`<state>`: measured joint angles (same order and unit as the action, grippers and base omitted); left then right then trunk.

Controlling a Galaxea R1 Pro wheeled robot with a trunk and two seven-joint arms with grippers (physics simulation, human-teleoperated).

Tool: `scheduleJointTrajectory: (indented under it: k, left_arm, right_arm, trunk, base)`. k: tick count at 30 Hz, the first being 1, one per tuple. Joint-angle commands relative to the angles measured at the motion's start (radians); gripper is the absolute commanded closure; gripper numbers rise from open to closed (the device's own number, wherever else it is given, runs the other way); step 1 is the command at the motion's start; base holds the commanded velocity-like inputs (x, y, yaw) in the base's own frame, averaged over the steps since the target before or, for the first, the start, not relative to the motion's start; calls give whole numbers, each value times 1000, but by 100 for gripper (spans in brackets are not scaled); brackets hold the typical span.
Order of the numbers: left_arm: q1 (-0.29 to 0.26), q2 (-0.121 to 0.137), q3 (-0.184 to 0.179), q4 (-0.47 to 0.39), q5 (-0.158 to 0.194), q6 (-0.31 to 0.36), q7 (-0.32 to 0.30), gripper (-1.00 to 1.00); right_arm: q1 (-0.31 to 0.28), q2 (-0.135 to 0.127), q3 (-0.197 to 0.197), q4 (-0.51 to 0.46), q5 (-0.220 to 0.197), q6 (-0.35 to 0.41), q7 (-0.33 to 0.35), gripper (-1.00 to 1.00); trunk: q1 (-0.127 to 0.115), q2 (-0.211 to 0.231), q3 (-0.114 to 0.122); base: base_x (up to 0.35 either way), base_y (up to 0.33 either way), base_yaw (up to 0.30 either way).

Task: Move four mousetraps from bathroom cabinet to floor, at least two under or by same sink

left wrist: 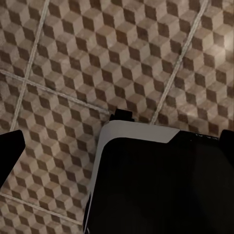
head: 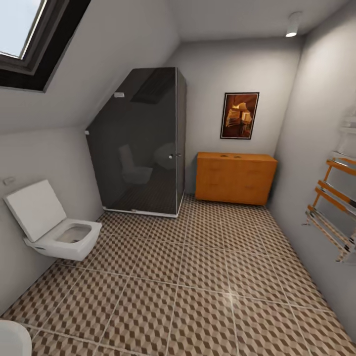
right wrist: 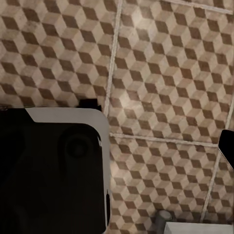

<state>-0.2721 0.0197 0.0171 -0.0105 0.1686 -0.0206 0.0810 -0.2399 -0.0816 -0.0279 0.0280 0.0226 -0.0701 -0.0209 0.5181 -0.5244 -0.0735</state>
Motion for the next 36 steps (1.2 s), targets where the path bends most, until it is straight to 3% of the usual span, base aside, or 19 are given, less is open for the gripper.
scheduleJointTrajectory:
  k: [1, 17, 36]
  left_arm:
    - [-1, 0, 1, 1, 6, -1, 2, -100]
    - [-1, 2, 0, 0, 5, 25, 2, -100]
    - [-1, 2, 1, -2, 4, 31, 3, -100]
  right_arm:
    - [-1, -1, -3, 3, 2, -5, -2, -100]
    - [-1, 1, -3, 4, 1, -6, -2, -100]
    - [-2, 2, -3, 4, 0, -5, -1, -100]
  trunk:
    - [1, -2, -2]
    - [1, -2, -2]
    - [1, -2, -2]
  base:
    - [298, 0, 64]
    - [317, 0, 2]
    - [324, 0, -216]
